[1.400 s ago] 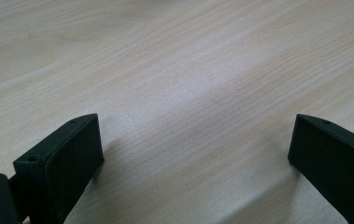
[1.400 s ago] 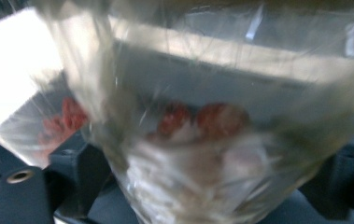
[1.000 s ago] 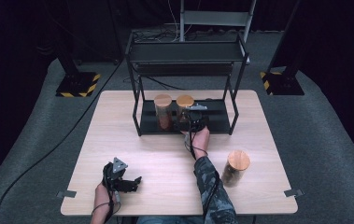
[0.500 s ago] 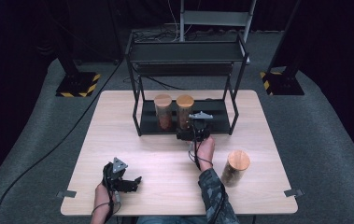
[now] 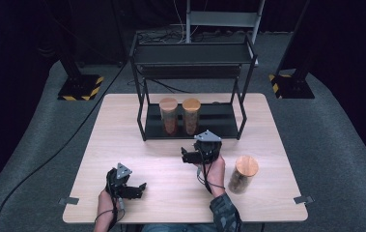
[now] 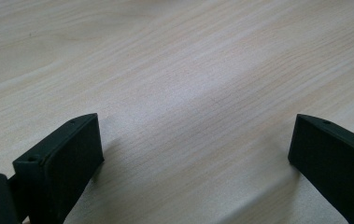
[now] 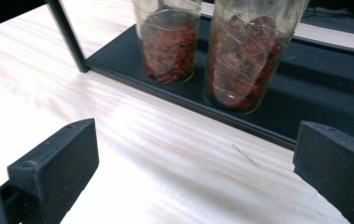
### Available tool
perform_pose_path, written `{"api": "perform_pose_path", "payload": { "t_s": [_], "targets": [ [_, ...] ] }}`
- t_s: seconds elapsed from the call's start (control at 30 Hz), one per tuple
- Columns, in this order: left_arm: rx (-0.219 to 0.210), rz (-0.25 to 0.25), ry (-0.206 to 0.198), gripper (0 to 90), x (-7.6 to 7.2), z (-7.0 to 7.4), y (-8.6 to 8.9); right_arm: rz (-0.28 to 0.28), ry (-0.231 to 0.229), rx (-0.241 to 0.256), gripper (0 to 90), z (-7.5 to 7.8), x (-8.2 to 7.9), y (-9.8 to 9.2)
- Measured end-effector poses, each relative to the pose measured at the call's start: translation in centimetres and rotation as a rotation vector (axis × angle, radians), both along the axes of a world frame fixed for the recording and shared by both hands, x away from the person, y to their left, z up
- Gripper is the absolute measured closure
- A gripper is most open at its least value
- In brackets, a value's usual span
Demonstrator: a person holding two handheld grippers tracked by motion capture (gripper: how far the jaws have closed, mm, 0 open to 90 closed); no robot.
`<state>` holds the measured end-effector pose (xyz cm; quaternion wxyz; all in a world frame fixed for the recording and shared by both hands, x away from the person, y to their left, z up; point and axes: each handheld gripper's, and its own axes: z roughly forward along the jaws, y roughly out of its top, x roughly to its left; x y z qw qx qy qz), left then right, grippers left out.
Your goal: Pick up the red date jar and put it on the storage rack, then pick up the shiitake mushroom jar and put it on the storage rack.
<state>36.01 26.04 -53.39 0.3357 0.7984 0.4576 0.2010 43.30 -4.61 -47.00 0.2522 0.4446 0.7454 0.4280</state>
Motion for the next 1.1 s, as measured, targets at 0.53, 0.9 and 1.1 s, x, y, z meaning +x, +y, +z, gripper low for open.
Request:
{"api": "perform_pose_path", "payload": {
  "t_s": [0.53, 0.9, 1.1],
  "targets": [
    [0.0, 0.0, 0.0, 2.2, 0.0, 0.0, 0.0, 0.052, -0.156, -0.041, 0.0, 4.2, -7.1, -0.1],
    [0.003, -0.003, 0.001, 2.3, 0.0, 0.0, 0.0, -0.015, -0.252, -0.072, 0.0, 6.7, -10.3, -3.7],
    [0.0, -0.001, 0.0, 2.2, 0.0, 0.0, 0.0, -0.084, -0.258, -0.092, 0.0, 6.9, -11.3, -6.6]
  ]
}}
